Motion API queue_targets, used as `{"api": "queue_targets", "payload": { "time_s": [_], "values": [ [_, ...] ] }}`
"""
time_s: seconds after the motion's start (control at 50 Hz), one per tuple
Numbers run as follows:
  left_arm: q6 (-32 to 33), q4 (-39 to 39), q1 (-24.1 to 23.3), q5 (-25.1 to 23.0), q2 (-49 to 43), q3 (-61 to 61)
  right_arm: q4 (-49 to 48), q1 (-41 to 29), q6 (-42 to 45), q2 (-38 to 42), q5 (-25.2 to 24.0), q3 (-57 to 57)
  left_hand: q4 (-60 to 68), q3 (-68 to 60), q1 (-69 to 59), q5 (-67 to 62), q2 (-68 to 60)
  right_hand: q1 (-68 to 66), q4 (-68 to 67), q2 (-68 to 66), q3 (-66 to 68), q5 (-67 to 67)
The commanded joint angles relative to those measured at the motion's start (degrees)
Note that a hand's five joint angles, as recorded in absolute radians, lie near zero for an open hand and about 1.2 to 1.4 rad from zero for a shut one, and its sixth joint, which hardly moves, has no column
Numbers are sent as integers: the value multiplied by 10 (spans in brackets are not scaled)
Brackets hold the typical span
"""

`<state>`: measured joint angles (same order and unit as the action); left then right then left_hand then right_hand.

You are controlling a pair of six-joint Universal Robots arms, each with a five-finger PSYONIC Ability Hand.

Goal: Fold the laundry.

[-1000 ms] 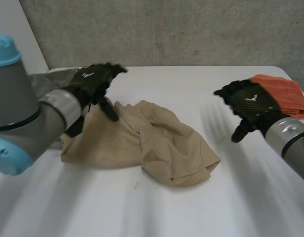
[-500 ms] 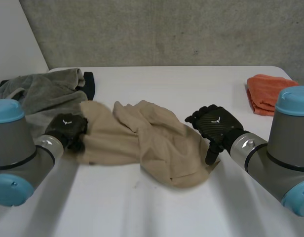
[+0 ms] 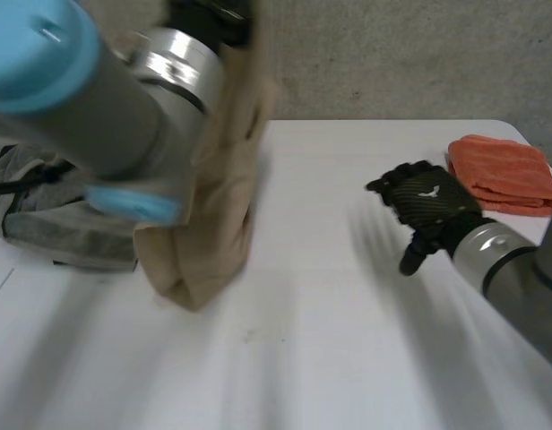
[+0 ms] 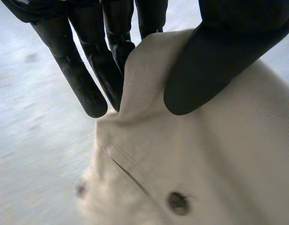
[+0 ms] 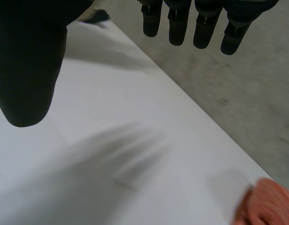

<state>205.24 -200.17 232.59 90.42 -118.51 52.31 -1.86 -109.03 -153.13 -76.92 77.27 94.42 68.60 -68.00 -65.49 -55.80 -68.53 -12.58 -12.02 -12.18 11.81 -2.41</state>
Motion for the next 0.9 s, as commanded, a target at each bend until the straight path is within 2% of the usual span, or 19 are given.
{"api": "queue_targets", "payload": {
  "time_s": [0.02, 0.1, 0.14, 0.2, 0.22, 0.28, 0.3, 0.32, 0.36, 0.4, 0.5, 0.6, 0.7, 0.76, 0.8, 0.9],
  "values": [
    [-1, -4, -88, -136, -66, 69, -10, 121, 8, -14, 0, 0, 114, -120, -145, -142, -115, 26, 20, 22, -18, 24],
    [-9, 14, -101, -173, -82, 120, -8, 188, 18, -13, -6, -21, 114, -120, -145, -142, -115, 26, 20, 22, -18, 24],
    [-13, 22, -109, -185, -83, 140, -6, 210, 21, -13, -8, -29, 49, -55, -80, -77, -50, 26, 20, 22, -18, 24],
    [-15, 35, -121, -217, -83, 173, -6, 230, 27, -8, -13, -36, -166, 160, 135, 138, 165, 26, 20, 22, -18, 24],
    [-16, 37, -121, -232, -76, 187, -6, 232, 27, -7, -15, -37, -288, 282, 257, 260, 288, 26, 20, 22, -18, 24],
    [-14, 38, -120, -239, -65, 205, -6, 230, 34, -3, -26, -37, -429, 423, 398, 401, 428, 26, 20, 22, -18, 24],
    [-13, 39, -116, -234, -50, 213, -6, 230, 36, -2, -32, -37, -517, 511, 486, 489, 517, 26, 20, 22, -18, 24],
    [-15, 40, -112, -228, -41, 218, -6, 230, 39, 2, -38, -37, -537, 531, 505, 509, 536, 26, 20, 22, -18, 24],
    [-17, 43, -103, -213, -24, 227, -6, 230, 49, 11, -58, -37, -538, 532, 507, 510, 538, 26, 20, 22, -18, 24],
    [-17, 53, -86, -174, -1, 244, -6, 229, 56, 17, -73, -38, -538, 532, 507, 510, 538, 26, 20, 22, -18, 24],
    [-19, 72, -82, -89, 47, 282, -3, 229, 81, 34, -115, -39, -538, 532, 507, 510, 538, 26, 20, 22, -18, 24],
    [-24, 76, -81, -7, 81, 364, 56, 211, 99, 46, -143, -29, -545, 539, 514, 517, 544, 26, 20, 22, -18, 24],
    [-25, 74, -71, 15, 80, 417, 71, 179, 198, 50, -164, -14, -544, 538, 512, 516, 543, 20, 14, 16, -12, 18],
    [-24, 72, -42, 15, 79, 446, 70, 174, 277, 51, -181, 7, -538, 532, 507, 510, 538, -24, -29, -28, 32, -25],
    [-24, 72, -14, 15, 78, 461, 67, 172, 302, 56, -188, 14, -535, 529, 504, 507, 534, -26, -31, -29, 33, -27],
    [-25, 66, 16, 16, 73, 478, 51, 153, 344, 105, -219, 10, -538, 532, 507, 510, 538, -59, -65, -63, 67, -61]
  ]
}}
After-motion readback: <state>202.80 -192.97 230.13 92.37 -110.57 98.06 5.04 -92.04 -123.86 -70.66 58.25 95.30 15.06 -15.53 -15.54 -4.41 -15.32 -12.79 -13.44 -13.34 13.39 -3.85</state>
